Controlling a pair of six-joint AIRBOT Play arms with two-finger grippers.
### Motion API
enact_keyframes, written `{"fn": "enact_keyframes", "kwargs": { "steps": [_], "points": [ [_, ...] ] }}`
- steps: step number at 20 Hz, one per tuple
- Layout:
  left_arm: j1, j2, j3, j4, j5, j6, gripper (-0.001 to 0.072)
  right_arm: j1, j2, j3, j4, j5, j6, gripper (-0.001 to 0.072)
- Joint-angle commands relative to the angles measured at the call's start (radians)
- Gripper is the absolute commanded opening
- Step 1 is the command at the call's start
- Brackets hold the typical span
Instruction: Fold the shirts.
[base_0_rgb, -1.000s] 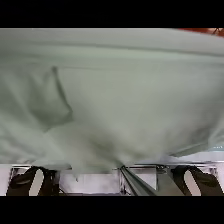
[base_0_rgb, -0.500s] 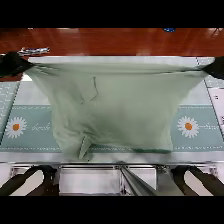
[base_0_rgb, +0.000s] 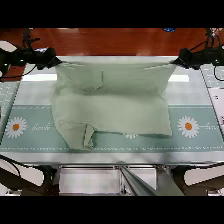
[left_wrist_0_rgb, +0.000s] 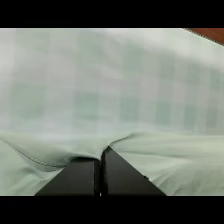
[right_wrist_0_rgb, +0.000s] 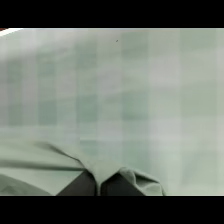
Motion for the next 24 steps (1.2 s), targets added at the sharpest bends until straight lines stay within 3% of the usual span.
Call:
{"fn": "enact_keyframes", "kwargs": {
  "steps": [1, 6, 8, 14, 20, 21, 22, 23, 24],
  "points": [
    [-0.009, -0.075, 0.065, -0.01, -0.018, -0.069, 0.0018, 0.001, -0.098, 0.085, 0.023, 0.037, 0.025, 0.0023],
    [0.035, -0.048, 0.064, 0.022, -0.315, 0.074, 0.0018, -0.014, -0.09, 0.081, -0.055, 0.3, -0.007, 0.0023],
    [0.034, -0.048, 0.035, 0.148, -0.42, 0.087, 0.0018, -0.006, -0.09, 0.038, -0.13, 0.351, -0.006, 0.0023],
    [0.029, -0.049, -0.145, 0.204, -0.421, 0.088, 0.0018, 0.001, -0.09, -0.114, -0.157, 0.327, -0.008, 0.0023],
    [0.029, -0.051, -0.165, 0.204, -0.404, 0.091, 0.0019, 0.001, -0.093, -0.145, -0.148, 0.295, -0.006, 0.0023],
    [0.029, -0.051, -0.165, 0.204, -0.415, 0.09, 0.0022, 0.001, -0.093, -0.145, -0.149, 0.295, 0.006, 0.0051],
    [0.029, -0.051, -0.164, 0.204, -0.434, 0.087, 0.0115, 0.001, -0.092, -0.145, -0.149, 0.298, 0.028, 0.0225],
    [0.03, -0.05, -0.162, 0.205, -0.465, 0.087, 0.0376, 0.001, -0.091, -0.145, -0.149, 0.316, 0.032, 0.0414],
    [0.032, -0.047, -0.16, 0.209, -0.495, 0.078, 0.0506, -0.002, -0.085, -0.144, -0.153, 0.338, 0.035, 0.0407]
  ]
}}
